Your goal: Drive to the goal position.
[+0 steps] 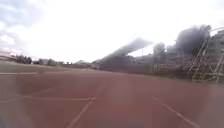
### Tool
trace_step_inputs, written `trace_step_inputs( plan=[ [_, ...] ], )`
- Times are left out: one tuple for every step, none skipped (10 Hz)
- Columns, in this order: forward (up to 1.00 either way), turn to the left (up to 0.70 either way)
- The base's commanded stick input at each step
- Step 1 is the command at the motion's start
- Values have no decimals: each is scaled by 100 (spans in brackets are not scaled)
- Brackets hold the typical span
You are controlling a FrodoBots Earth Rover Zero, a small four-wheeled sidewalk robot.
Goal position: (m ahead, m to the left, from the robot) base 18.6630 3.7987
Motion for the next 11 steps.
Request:
trace_step_inputs(
  plan=[
    [70,0],
    [70,0],
    [70,0],
    [70,0],
    [70,0],
    [70,0],
    [70,0],
    [70,0],
    [70,0],
    [70,0],
    [70,0]
  ],
)
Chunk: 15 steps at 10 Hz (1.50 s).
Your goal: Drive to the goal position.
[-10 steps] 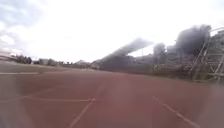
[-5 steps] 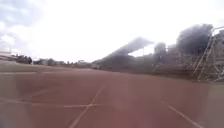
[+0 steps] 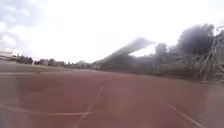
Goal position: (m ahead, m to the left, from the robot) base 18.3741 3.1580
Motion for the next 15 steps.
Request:
trace_step_inputs(
  plan=[
    [70,0],
    [70,0],
    [70,0],
    [70,0],
    [70,0],
    [70,0],
    [70,0],
    [70,0],
    [70,0],
    [70,0],
    [70,0],
    [70,0],
    [70,0],
    [70,0],
    [70,0]
  ],
)
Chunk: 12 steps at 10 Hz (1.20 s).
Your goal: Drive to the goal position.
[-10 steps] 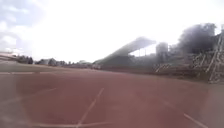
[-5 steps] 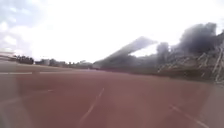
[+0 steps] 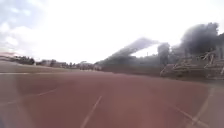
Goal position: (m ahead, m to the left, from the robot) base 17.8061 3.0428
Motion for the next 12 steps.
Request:
trace_step_inputs(
  plan=[
    [70,0],
    [70,0],
    [70,0],
    [70,0],
    [70,0],
    [70,0],
    [70,0],
    [70,0],
    [70,0],
    [70,0],
    [70,0],
    [70,0]
  ],
)
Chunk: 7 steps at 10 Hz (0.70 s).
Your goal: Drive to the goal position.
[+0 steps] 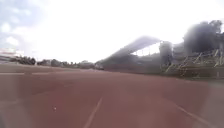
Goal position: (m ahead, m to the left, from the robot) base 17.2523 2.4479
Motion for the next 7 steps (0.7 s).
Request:
trace_step_inputs(
  plan=[
    [70,0],
    [70,0],
    [70,0],
    [70,0],
    [70,0],
    [70,0],
    [70,0]
  ],
)
